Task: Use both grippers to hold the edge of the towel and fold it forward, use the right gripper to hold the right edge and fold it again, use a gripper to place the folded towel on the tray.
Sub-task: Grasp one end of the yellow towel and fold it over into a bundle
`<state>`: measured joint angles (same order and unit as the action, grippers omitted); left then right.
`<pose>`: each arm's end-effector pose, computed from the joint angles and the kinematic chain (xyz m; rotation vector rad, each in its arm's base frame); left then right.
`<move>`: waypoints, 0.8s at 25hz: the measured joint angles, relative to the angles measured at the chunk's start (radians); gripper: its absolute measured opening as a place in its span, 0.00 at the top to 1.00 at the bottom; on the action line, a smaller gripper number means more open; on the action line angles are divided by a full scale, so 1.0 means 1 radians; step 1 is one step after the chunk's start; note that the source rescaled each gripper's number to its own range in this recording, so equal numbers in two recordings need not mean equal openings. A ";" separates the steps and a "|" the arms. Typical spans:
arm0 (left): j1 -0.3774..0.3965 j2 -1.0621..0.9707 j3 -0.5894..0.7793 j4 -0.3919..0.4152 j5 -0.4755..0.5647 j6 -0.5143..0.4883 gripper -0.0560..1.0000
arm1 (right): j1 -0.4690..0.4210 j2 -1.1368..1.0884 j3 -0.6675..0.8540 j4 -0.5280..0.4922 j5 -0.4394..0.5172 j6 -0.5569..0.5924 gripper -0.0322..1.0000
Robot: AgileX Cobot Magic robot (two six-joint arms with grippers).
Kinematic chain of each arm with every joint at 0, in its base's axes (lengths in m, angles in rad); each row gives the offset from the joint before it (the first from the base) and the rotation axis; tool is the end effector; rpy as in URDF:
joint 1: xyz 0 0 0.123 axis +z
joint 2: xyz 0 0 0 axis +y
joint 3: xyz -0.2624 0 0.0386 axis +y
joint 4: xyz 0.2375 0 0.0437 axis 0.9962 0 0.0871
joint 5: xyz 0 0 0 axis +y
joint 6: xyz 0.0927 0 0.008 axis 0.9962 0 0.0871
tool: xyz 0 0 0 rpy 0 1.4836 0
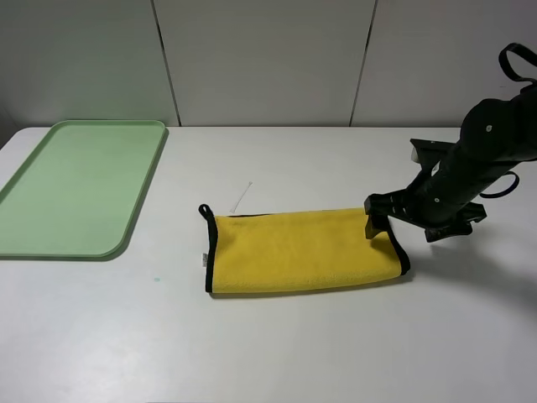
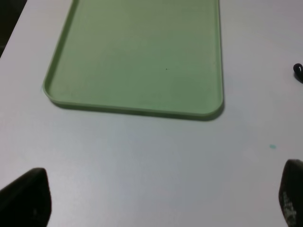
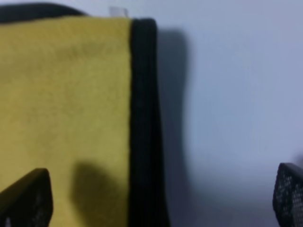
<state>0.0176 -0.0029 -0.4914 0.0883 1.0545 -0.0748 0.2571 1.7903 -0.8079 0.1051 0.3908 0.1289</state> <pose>0.0083 0.0073 0.2698 -0.0977 2.0390 0.0699 0.2787 0.0771 0.1082 -0.0527 2.8682 0.1548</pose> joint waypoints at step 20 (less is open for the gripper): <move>0.000 0.000 0.000 0.001 0.000 0.000 0.04 | -0.001 0.103 -0.005 -0.105 -0.052 0.004 0.00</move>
<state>0.0176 -0.0029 -0.4914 0.0892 1.0545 -0.0748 0.2561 1.8931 -0.8129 0.0000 0.3389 0.1332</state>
